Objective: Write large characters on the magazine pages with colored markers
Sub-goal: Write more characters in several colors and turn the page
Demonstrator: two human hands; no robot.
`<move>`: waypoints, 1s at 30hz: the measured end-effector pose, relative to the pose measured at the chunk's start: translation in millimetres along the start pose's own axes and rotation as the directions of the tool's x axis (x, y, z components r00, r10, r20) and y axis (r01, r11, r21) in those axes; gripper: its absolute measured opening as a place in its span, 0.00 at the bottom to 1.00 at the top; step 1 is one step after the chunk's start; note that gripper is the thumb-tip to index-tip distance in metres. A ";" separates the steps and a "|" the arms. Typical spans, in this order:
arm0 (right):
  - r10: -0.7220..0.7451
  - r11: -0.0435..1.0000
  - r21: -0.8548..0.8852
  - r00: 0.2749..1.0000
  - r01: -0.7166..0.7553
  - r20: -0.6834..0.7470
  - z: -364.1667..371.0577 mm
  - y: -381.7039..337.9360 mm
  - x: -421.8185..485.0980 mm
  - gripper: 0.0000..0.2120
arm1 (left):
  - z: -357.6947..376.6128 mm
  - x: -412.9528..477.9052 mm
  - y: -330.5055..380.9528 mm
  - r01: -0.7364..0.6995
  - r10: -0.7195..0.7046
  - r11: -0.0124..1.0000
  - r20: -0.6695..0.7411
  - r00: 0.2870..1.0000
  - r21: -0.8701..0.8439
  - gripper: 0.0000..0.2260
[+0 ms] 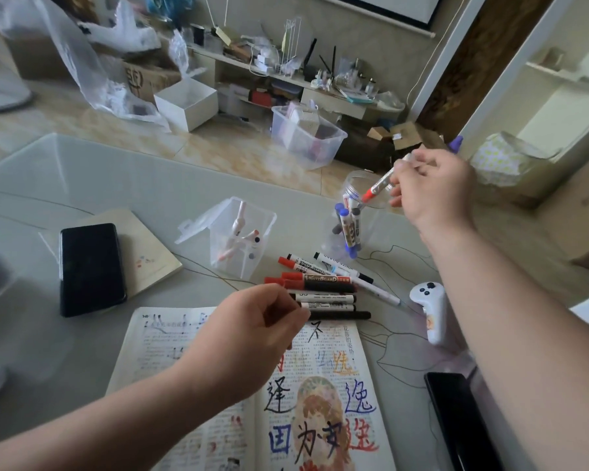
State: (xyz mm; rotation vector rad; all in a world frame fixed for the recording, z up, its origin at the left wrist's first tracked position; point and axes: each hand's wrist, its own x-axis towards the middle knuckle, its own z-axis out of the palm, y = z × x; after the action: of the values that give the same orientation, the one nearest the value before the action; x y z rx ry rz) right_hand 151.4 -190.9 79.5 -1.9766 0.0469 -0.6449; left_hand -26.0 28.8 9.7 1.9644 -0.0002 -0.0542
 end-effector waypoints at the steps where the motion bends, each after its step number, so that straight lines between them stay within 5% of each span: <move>1: 0.002 1.000 -0.019 1.000 -0.002 0.007 1.6 4.0 -3.9 0.12 | -0.3 0.0 0.0 0.000 0.000 1.000 0.003 1.000 0.007 0.10; 11: 0.018 0.970 -0.242 0.986 0.023 0.163 -0.4 54.2 -82.8 0.07 | 4.1 1.3 -6.3 0.033 -0.037 0.994 0.035 0.999 0.108 0.11; 17: 0.263 0.676 -0.684 0.779 0.272 0.569 1.7 90.5 -124.5 0.05 | 8.2 0.9 -20.2 -0.025 -0.133 0.880 0.296 0.946 0.475 0.10; 20: 0.253 0.625 -0.682 0.728 0.380 0.638 4.7 98.5 -131.7 0.11 | 11.5 -6.7 -31.0 -0.143 -0.259 0.733 0.466 0.846 0.665 0.09; 23: 0.249 0.581 -0.683 0.702 0.443 0.667 8.1 100.1 -136.1 0.11 | 12.8 -10.8 -33.6 -0.167 -0.343 0.664 0.496 0.798 0.729 0.10; 30: 0.219 0.618 -0.631 0.668 0.469 0.711 -4.7 81.1 -149.2 0.05 | 10.4 -5.1 -30.5 -0.162 -0.228 0.687 0.422 0.878 0.708 0.10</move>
State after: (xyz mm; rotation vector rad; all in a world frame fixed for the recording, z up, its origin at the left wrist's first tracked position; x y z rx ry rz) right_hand 40.8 -189.0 -49.5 -3.0180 -0.4146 0.2492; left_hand -32.3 31.1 -22.3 2.7094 -0.3727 -0.6726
